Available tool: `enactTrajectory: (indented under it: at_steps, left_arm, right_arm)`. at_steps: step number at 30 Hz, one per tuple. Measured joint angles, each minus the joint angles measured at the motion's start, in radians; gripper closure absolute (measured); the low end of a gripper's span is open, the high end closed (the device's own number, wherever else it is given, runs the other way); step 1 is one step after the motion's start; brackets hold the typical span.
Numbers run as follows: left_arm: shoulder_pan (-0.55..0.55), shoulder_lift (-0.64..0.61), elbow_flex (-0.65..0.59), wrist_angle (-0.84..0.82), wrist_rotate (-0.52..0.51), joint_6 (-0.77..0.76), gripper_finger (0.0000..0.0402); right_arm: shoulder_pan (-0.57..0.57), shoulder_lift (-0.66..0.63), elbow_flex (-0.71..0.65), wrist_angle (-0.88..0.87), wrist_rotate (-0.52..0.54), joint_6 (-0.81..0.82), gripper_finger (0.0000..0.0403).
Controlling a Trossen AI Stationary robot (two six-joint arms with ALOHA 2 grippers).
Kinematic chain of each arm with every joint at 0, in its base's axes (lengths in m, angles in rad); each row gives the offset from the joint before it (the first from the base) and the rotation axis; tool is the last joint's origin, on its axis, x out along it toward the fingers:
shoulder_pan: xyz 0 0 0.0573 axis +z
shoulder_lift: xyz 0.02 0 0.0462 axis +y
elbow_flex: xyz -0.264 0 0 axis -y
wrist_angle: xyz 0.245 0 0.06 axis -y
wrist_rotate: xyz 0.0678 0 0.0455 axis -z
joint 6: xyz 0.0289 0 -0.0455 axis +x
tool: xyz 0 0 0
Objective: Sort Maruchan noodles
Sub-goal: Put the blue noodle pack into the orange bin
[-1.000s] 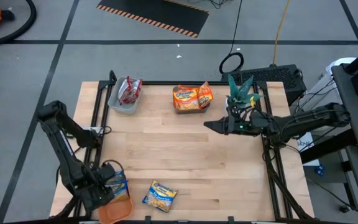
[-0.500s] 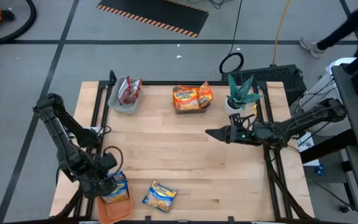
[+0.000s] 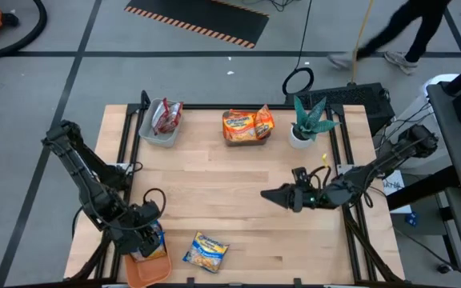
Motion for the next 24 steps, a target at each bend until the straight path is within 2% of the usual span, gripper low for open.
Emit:
enactTrajectory:
  at_steps: [7,15,19,24]
  left_arm:
    - [0.062,0.0,0.0,0.095,-0.001,0.046,0.0101]
    - [0.134,0.0,0.0,0.161,-0.02,0.206,0.0101]
    - [0.173,0.003,0.0,0.172,-0.016,0.22,0.0101]
    - [0.192,0.003,0.0,0.259,0.034,0.214,0.0101]
  right_arm:
    - [0.007,0.044,0.052,-0.008,-0.12,-0.076,0.0257]
    - [0.011,0.045,0.052,-0.207,-0.268,-0.075,0.0257]
    - [0.011,0.045,0.052,-0.295,-0.342,-0.059,0.0257]
    - [0.011,0.048,0.052,-0.39,-0.364,-0.1,0.0257]
